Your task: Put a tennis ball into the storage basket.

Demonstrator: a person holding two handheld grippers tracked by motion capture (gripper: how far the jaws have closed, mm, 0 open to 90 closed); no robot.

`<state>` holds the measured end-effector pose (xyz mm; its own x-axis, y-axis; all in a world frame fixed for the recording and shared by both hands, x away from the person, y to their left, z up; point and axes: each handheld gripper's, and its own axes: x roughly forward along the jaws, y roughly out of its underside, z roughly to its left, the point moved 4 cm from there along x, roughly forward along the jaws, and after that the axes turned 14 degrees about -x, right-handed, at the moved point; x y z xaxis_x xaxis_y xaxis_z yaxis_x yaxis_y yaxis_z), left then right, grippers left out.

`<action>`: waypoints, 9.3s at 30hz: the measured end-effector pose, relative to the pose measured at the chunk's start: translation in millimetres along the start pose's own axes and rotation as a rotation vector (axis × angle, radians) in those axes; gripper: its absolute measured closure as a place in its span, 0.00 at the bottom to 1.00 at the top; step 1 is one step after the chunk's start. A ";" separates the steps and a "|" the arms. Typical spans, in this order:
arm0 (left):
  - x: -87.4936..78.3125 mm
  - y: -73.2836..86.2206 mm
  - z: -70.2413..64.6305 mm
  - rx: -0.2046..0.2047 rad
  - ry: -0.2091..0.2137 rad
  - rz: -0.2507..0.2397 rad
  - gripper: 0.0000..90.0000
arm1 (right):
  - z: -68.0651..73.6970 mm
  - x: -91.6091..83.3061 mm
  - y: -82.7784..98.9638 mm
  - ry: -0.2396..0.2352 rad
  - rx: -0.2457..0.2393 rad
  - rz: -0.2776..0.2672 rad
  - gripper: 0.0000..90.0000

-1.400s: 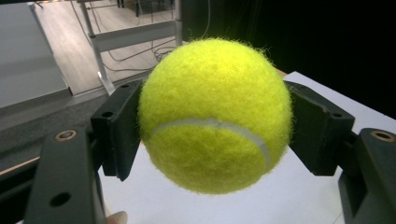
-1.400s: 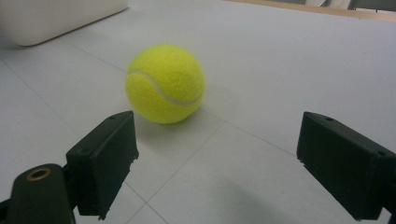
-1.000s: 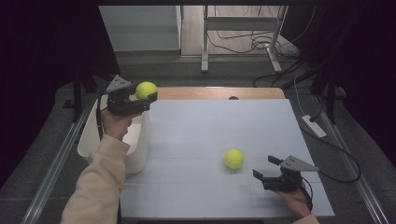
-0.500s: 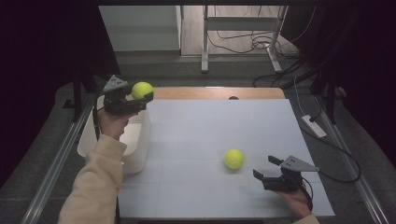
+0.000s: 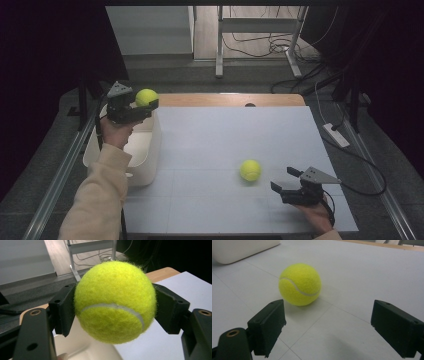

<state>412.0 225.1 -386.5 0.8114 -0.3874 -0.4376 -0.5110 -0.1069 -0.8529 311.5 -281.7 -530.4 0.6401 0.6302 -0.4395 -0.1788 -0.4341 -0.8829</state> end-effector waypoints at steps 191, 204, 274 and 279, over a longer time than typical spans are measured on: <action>27.8 82.7 -139.8 0.161 0.436 0.216 0.07 | -1.3 2.4 -2.9 -0.005 0.016 -0.017 0.14; 36.9 87.1 -151.7 0.176 0.445 0.241 0.07 | 0.5 1.8 -2.5 -0.006 0.020 -0.019 0.14; 104.8 128.2 -201.6 0.208 0.492 0.413 0.07 | 1.5 4.5 -3.3 -0.006 0.000 -0.005 0.14; 109.5 131.1 -205.6 0.211 0.495 0.424 0.07 | 1.2 4.3 -3.4 -0.004 0.002 -0.007 0.14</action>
<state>375.6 -19.6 -487.8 0.3028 -0.7346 -0.6072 -0.6489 0.3077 -0.6959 313.9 -276.7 -529.5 0.6386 0.6358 -0.4336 -0.1753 -0.4285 -0.8864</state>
